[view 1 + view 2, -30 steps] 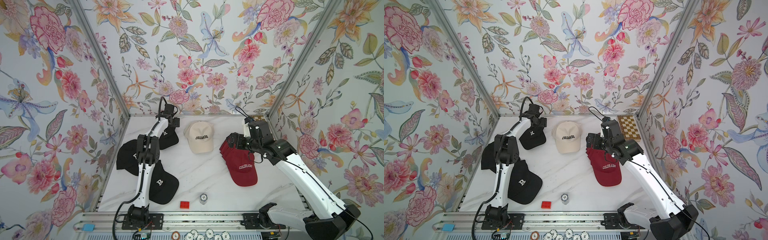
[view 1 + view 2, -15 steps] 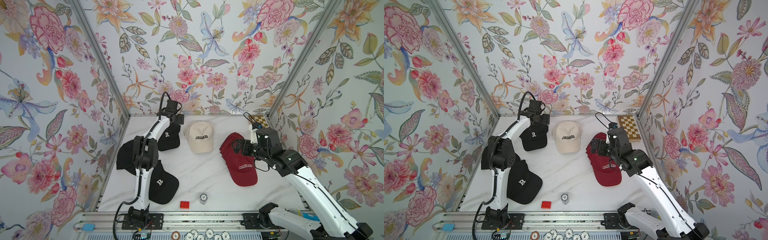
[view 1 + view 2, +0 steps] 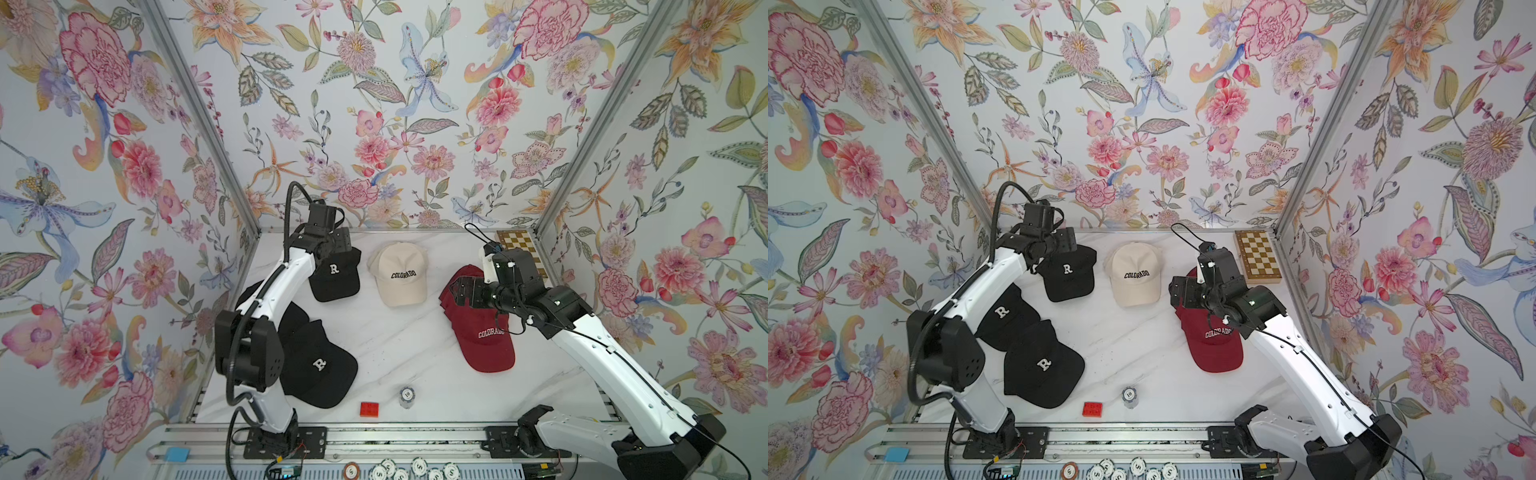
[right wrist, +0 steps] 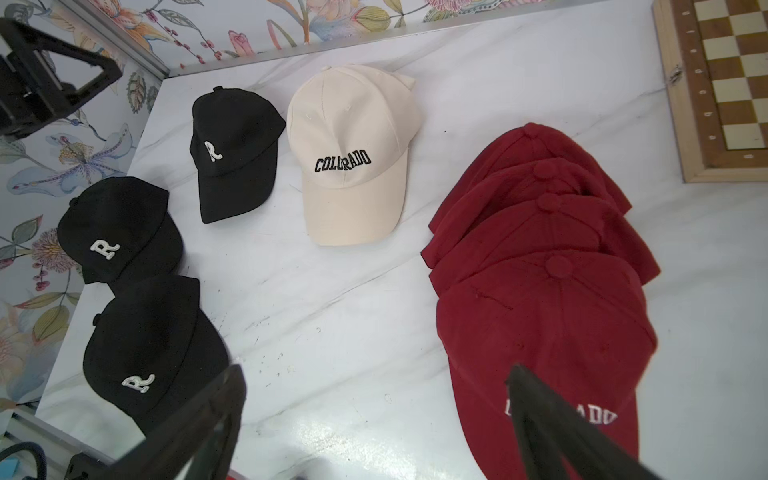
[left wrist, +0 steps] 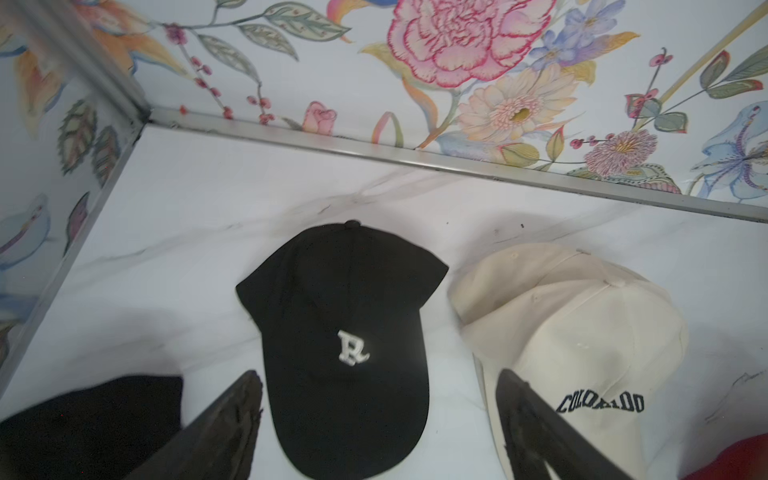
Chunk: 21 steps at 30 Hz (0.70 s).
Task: Stack the baseball caps by color
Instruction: Pick up the baseball cap from the center of the board.
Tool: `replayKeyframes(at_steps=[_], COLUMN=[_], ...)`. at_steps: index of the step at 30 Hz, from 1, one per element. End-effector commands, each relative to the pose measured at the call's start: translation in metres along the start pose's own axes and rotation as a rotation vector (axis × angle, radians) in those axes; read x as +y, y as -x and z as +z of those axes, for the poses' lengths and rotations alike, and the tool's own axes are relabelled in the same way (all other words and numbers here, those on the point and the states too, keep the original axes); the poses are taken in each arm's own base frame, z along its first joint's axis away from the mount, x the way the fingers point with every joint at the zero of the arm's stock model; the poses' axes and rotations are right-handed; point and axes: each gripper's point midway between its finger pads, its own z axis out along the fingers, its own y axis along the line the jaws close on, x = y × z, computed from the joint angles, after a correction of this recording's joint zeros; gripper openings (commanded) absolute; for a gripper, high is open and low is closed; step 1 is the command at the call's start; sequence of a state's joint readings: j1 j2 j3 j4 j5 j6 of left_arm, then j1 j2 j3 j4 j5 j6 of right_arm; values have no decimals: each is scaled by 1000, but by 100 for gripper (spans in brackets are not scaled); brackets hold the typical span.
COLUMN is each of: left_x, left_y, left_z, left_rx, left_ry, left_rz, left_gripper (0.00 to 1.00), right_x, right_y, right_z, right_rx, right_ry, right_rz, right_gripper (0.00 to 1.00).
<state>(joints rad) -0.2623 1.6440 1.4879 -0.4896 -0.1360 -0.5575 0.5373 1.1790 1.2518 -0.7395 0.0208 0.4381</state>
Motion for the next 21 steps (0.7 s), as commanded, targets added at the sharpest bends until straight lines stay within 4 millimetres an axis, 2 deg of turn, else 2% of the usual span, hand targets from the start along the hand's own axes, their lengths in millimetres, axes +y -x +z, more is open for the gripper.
replayKeyframes(at_steps=[1, 6, 11, 13, 17, 21], left_x=[34, 80, 104, 112, 128, 134], left_y=[-19, -68, -97, -108, -128, -146], left_z=[-38, -78, -125, -138, -157, -158], left_rx=[-49, -32, -43, -51, -64, -38], left_ry=[94, 213, 253, 256, 266, 271], left_rz=[-149, -203, -300, -343, -394, -397], left_gripper=[87, 86, 86, 86, 86, 88], right_x=[19, 39, 53, 61, 86, 126], right_y=[12, 13, 12, 11, 1, -20], right_z=[7, 25, 36, 39, 46, 47], right_rx=[-12, 18, 36, 43, 69, 117], right_ry=[73, 159, 215, 245, 319, 407], right_rz=[-47, -79, -126, -153, -213, -275], right_gripper=[99, 99, 99, 99, 99, 99])
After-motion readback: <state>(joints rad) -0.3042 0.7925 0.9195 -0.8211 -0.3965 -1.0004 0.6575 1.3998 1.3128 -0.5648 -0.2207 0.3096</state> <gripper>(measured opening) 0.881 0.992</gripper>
